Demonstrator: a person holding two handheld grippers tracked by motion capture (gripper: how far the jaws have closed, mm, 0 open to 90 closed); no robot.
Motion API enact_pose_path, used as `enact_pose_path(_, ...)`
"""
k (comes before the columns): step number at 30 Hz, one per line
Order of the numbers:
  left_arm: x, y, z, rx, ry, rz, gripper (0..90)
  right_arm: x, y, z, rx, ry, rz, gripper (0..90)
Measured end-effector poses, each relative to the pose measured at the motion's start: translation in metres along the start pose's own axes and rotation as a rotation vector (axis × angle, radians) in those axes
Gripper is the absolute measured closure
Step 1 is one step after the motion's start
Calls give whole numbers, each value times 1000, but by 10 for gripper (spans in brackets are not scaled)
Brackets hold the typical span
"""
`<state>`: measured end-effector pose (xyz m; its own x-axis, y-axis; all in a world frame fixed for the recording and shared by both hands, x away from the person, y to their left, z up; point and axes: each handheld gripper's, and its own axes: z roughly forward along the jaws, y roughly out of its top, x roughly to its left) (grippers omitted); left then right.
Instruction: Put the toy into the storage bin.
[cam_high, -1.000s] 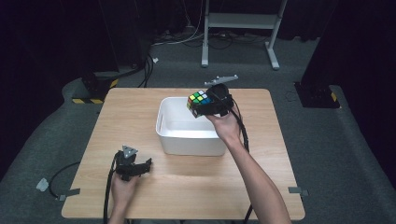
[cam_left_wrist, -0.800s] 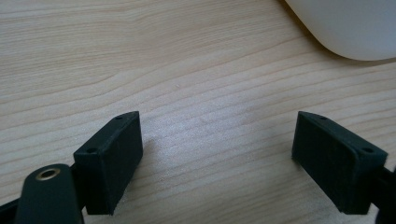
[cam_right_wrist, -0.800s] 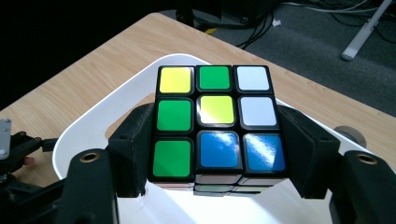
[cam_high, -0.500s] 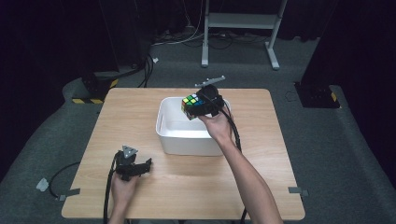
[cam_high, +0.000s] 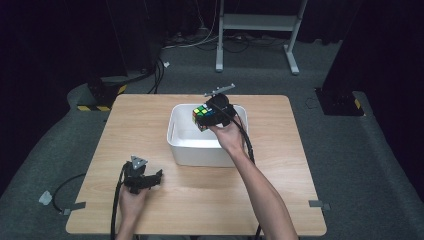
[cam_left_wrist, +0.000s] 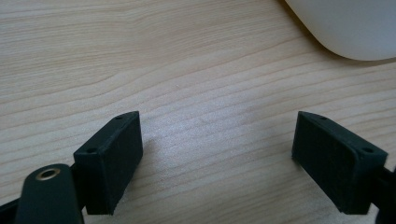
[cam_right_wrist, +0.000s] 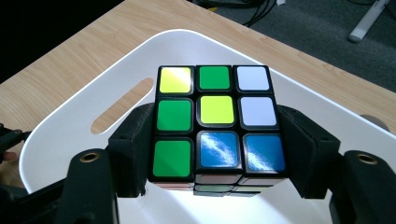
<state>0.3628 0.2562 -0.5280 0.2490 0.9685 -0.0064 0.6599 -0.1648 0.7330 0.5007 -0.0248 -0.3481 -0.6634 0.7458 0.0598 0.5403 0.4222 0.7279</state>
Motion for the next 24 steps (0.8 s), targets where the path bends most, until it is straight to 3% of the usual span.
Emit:
enact_pose_path(17, 0, 0, 0, -1, -2, -1, 164, -4, -7, 8, 21, 3, 27, 341)
enact_pose_path(24, 0, 0, 0, -1, -2, -2, 164, 1, -8, 10, 32, 7, 7, 340)
